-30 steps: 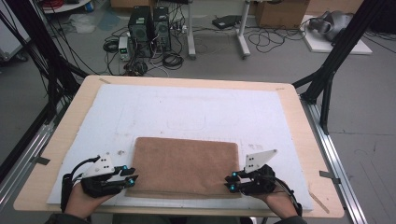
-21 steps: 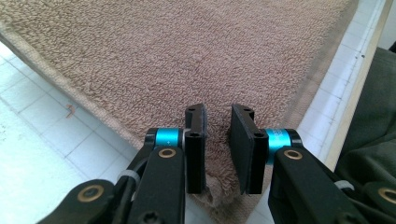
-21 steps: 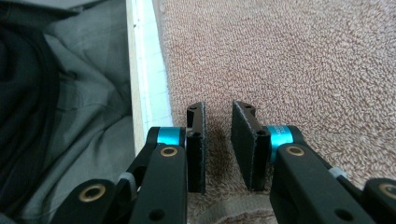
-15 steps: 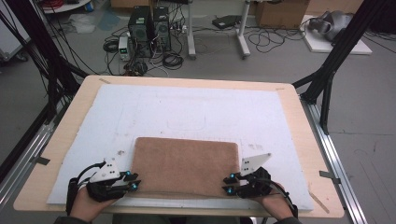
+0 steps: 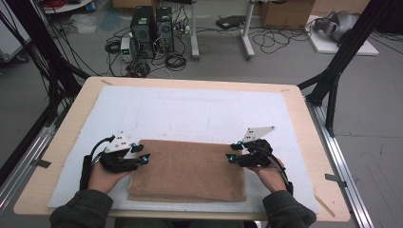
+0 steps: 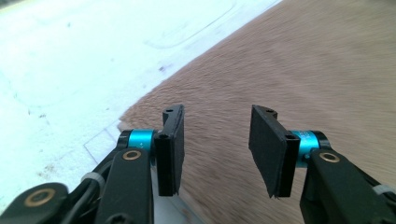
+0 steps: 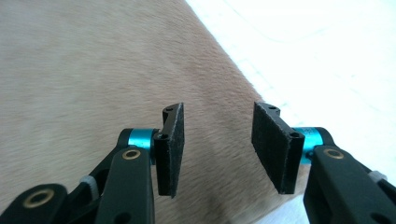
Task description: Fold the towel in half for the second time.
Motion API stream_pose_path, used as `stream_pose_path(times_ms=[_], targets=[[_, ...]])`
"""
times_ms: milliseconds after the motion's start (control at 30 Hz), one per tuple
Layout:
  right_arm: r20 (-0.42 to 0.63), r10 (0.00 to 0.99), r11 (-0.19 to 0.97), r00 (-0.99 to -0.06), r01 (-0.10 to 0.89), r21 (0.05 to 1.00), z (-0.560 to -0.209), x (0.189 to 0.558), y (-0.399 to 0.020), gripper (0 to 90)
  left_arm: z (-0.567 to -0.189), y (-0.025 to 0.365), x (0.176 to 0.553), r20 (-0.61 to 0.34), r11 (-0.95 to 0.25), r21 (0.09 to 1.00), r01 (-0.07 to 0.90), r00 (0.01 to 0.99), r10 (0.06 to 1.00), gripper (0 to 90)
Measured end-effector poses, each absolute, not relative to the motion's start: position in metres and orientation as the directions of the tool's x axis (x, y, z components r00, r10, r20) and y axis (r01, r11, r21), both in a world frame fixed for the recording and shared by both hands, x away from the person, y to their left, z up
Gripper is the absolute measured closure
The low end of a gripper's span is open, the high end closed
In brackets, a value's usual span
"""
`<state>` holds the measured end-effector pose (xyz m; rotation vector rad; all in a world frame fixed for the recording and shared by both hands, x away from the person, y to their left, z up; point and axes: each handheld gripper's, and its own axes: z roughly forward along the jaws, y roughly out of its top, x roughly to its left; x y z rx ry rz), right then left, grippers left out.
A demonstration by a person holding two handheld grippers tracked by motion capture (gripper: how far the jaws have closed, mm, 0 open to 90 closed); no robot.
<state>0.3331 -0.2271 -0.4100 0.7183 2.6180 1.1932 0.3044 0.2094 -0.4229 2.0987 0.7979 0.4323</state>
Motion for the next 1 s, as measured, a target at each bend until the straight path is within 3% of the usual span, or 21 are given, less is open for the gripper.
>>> stream_pose_path(times_ms=[100,400,733,867,1000], targets=[[0.057,0.508,0.581,-0.859,0.391,0.714,-0.422,0.339,-0.228,54.1,-0.437,0.209,0.311,0.002,-0.475,0.764,0.437,0.734,0.679,54.6],[0.065,0.507,0.574,-0.859,0.393,0.719,-0.429,0.334,-0.233,54.2,-0.433,0.212,0.306,0.001,-0.445,0.789,0.423,0.724,0.690,52.4],[0.060,0.583,0.542,-0.810,0.443,0.715,-0.417,0.356,-0.249,42.7,-0.419,0.218,0.339,-0.044,-0.370,0.803,0.467,0.665,0.746,37.7],[0.078,0.581,0.558,-0.810,0.466,0.686,-0.425,0.362,-0.248,40.6,-0.432,0.217,0.351,-0.088,-0.377,0.759,0.531,0.657,0.748,34.9],[0.089,0.556,0.582,-0.826,0.464,0.668,-0.431,0.364,-0.244,44.6,-0.437,0.213,0.352,-0.109,-0.394,0.746,0.537,0.682,0.723,40.7]])
